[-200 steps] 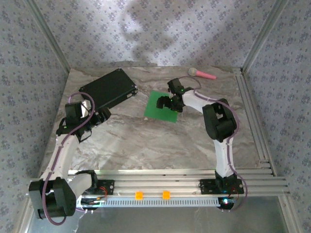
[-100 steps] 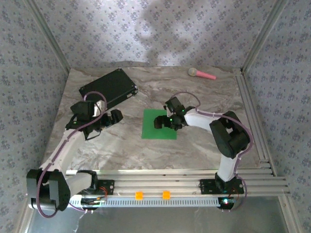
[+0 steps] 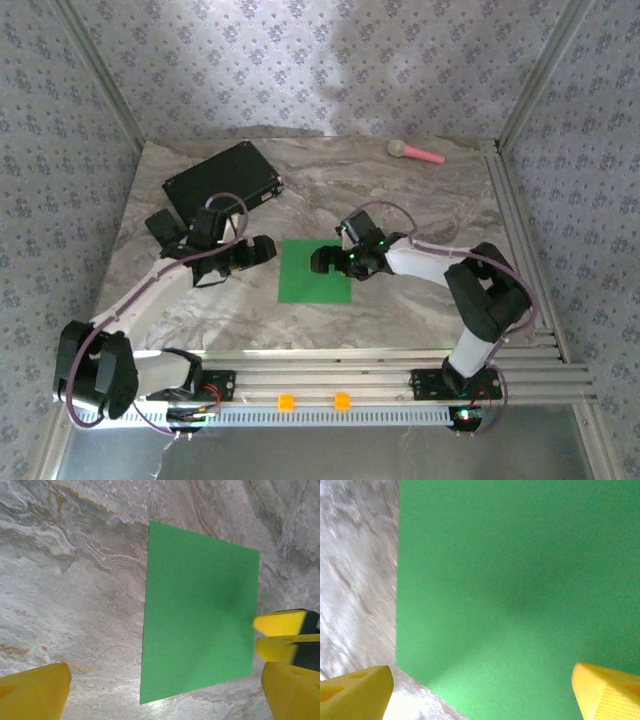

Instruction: Fold a paper plane with a square sheet of paper (pick it up from the middle)

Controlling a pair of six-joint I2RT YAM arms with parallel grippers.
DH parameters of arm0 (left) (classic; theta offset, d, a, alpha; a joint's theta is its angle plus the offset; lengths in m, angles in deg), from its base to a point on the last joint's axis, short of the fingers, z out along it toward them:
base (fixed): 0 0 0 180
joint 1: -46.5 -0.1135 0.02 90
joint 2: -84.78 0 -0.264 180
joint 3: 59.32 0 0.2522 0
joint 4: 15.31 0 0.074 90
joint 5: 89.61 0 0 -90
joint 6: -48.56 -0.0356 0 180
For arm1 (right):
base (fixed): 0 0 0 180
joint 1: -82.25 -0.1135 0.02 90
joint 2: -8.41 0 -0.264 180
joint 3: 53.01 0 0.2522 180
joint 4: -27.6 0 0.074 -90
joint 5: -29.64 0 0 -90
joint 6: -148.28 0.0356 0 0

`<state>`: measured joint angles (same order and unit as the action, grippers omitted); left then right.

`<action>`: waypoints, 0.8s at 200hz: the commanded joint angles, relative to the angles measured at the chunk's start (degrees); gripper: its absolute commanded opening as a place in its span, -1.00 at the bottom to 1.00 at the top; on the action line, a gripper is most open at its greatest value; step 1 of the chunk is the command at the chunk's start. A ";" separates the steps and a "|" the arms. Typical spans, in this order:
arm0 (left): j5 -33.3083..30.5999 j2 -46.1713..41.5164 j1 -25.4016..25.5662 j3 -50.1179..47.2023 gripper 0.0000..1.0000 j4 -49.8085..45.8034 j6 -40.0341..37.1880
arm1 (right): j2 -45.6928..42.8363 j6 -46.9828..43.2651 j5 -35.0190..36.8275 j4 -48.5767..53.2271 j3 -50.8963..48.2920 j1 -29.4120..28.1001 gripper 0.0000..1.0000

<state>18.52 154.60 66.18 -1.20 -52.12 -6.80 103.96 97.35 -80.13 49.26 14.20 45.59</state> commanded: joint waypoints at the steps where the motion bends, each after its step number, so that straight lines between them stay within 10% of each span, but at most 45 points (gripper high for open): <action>1: -2.18 2.02 1.75 3.45 0.91 -0.88 2.63 | -5.36 4.91 2.21 -0.85 -3.51 4.25 0.90; 70: -9.43 17.20 12.49 13.47 0.82 -3.49 7.44 | -21.56 6.12 8.95 1.22 -17.11 19.41 0.96; 160: -17.25 37.75 21.79 34.53 0.80 -17.71 8.47 | -27.61 2.87 12.21 3.96 -18.57 21.69 0.99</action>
<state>4.71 190.23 87.14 29.27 -62.96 0.91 76.94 102.18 -68.67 50.53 -3.79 66.92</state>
